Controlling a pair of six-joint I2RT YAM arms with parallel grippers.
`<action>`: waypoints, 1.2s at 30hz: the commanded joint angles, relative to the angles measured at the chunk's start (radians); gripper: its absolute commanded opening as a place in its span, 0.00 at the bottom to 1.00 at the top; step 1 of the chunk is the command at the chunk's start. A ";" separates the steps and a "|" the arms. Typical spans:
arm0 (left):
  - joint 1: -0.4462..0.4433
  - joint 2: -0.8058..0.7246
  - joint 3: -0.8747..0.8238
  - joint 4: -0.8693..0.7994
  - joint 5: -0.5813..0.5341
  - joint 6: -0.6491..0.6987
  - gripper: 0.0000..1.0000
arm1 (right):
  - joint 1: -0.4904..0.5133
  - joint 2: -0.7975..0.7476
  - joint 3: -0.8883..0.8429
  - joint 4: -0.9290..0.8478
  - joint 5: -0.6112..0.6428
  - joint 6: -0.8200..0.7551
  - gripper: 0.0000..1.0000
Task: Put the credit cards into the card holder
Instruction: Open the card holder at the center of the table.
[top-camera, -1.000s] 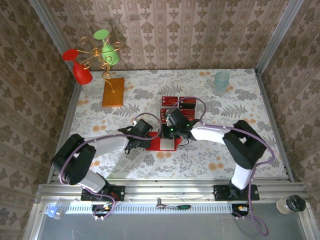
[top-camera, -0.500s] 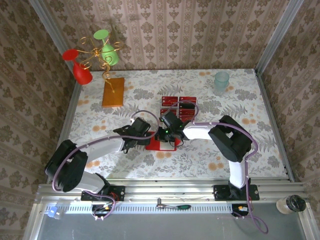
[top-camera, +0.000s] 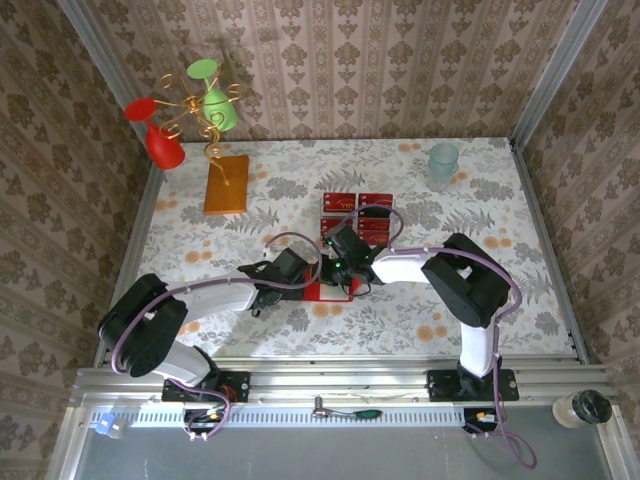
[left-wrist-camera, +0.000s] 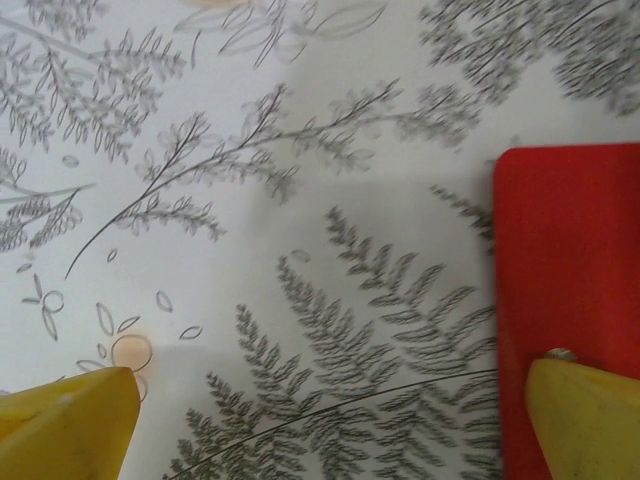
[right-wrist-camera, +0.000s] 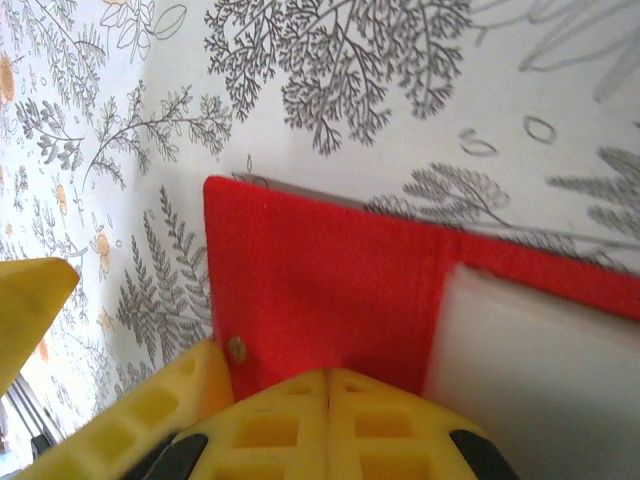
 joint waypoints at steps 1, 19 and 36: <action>-0.002 0.014 -0.012 -0.015 -0.044 -0.040 1.00 | -0.019 -0.081 -0.031 -0.033 0.026 0.001 0.02; -0.060 -0.030 0.234 -0.144 -0.010 0.085 1.00 | -0.119 -0.187 -0.055 -0.201 0.040 -0.170 0.05; -0.071 0.082 0.170 -0.040 0.027 0.010 0.96 | -0.145 -0.136 -0.037 -0.199 0.003 -0.173 0.04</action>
